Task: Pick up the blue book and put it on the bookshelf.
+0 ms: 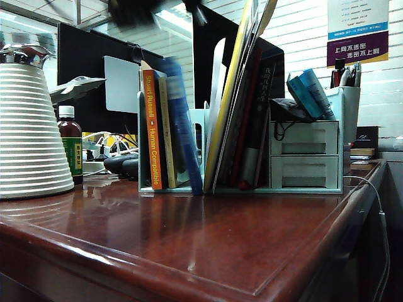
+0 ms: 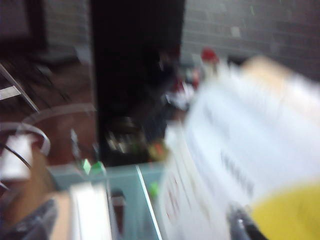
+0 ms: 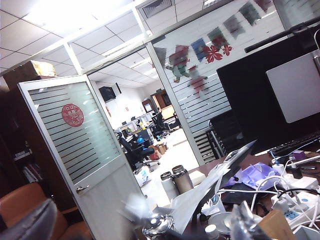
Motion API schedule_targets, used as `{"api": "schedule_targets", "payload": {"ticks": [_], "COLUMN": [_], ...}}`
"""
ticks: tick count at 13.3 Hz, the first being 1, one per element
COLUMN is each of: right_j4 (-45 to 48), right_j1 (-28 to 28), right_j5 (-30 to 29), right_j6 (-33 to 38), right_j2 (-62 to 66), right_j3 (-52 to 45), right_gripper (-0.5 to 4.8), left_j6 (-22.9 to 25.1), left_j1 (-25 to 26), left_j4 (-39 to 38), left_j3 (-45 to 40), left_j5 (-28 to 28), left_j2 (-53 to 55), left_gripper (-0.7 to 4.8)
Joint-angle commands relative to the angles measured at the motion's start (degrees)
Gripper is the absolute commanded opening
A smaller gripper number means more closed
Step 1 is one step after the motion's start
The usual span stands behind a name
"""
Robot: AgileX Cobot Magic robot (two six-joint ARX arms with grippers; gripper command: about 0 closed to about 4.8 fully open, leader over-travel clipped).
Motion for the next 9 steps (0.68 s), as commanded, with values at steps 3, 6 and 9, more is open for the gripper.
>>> {"api": "schedule_targets", "payload": {"ticks": [3, 6, 9], "right_j4": [0.26, -2.43, -19.93], "right_j1": [-0.24, -0.24, -0.24], "right_j5": [-0.15, 0.37, 12.26], "right_j6": [-3.13, -7.76, -23.58], "right_j2": [-0.66, -2.14, -7.39], "right_j3": [0.22, 0.24, 0.35], "right_gripper": [-0.08, -0.08, -0.08], "left_j6": [-1.88, -2.97, -0.24], "left_j1": [0.22, 0.22, 0.24], "left_j4": [-14.88, -19.58, -20.92], "left_j3": [0.61, 0.59, 0.59], "left_j5": [0.98, 4.76, 4.74], "left_j2": [-9.6, -9.94, -13.81], "left_gripper": [-0.06, -0.06, -0.06]}}
